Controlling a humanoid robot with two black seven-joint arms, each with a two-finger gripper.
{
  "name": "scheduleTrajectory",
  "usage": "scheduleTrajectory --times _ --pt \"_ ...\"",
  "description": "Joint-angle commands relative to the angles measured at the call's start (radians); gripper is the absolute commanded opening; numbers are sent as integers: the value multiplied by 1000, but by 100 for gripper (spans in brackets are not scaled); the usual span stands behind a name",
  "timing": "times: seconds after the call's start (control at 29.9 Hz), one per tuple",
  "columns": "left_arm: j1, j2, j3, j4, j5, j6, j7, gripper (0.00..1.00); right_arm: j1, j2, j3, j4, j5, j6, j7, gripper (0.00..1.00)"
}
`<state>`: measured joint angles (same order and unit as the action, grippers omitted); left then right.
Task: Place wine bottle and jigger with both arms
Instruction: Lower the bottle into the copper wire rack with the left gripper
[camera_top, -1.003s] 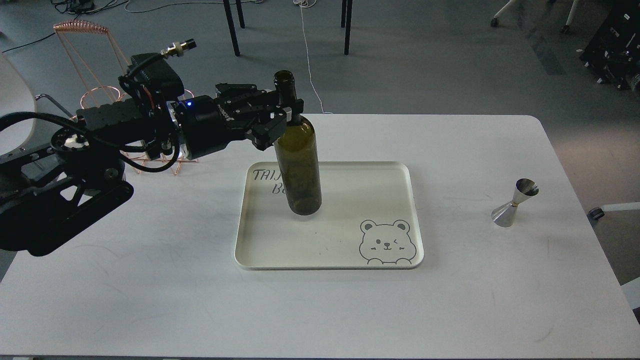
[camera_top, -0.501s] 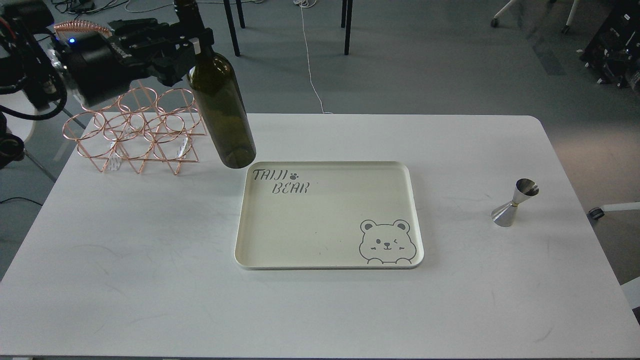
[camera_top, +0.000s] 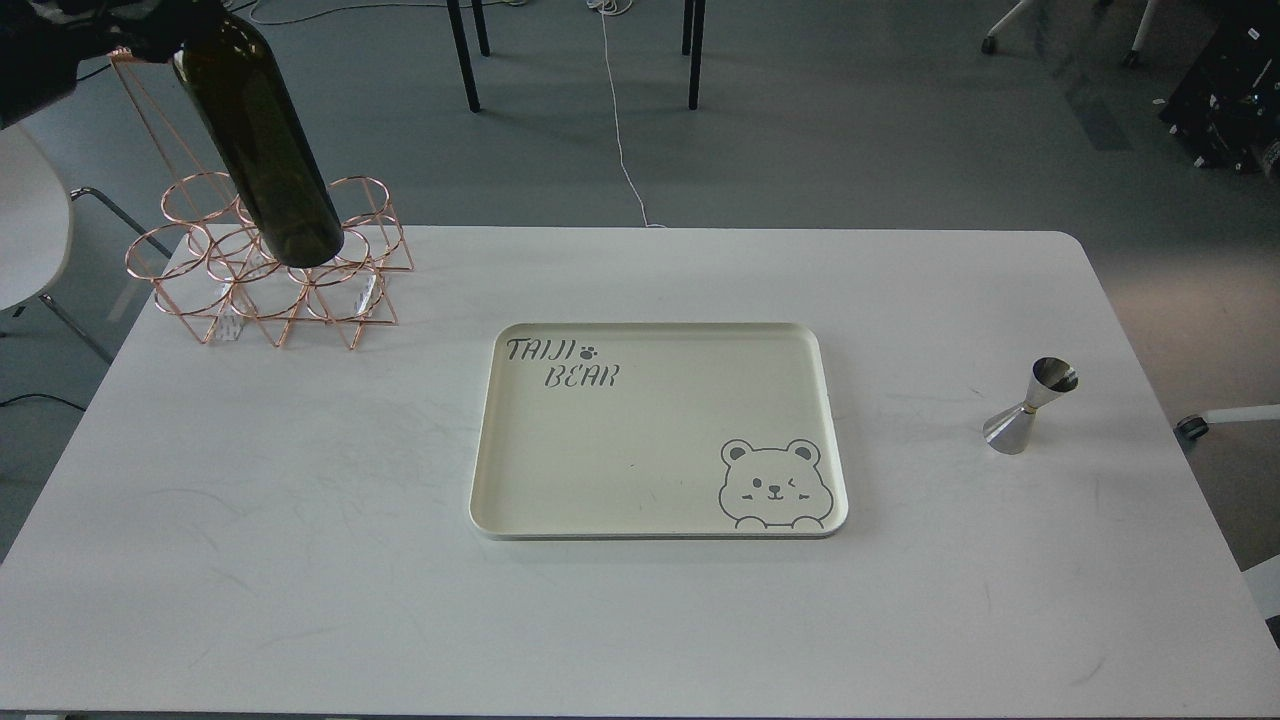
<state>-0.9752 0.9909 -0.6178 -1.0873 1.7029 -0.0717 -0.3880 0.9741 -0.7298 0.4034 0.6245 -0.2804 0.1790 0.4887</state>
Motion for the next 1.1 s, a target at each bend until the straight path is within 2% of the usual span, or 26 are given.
scheduleTrajectory --times 0.0,0.33,0.6,0.97,1.07 --pt "0 -21 6 20 0 6 5 16 0 -2 -1 0 0 2 0 97" --pt "4 -52 29 50 4 30 9 16 0 1 -1 0 0 2 0 97" --pt "3 -54 115 76 -6 107 11 17 0 1 -1 0 0 2 0 97" --pt "12 -92 119 96 -6 110 9 19 3 0 -1 0 0 2 0 97" --pt "10 -110 159 98 -14 112 8 21 3 0 -1 1 0 2 0 97"
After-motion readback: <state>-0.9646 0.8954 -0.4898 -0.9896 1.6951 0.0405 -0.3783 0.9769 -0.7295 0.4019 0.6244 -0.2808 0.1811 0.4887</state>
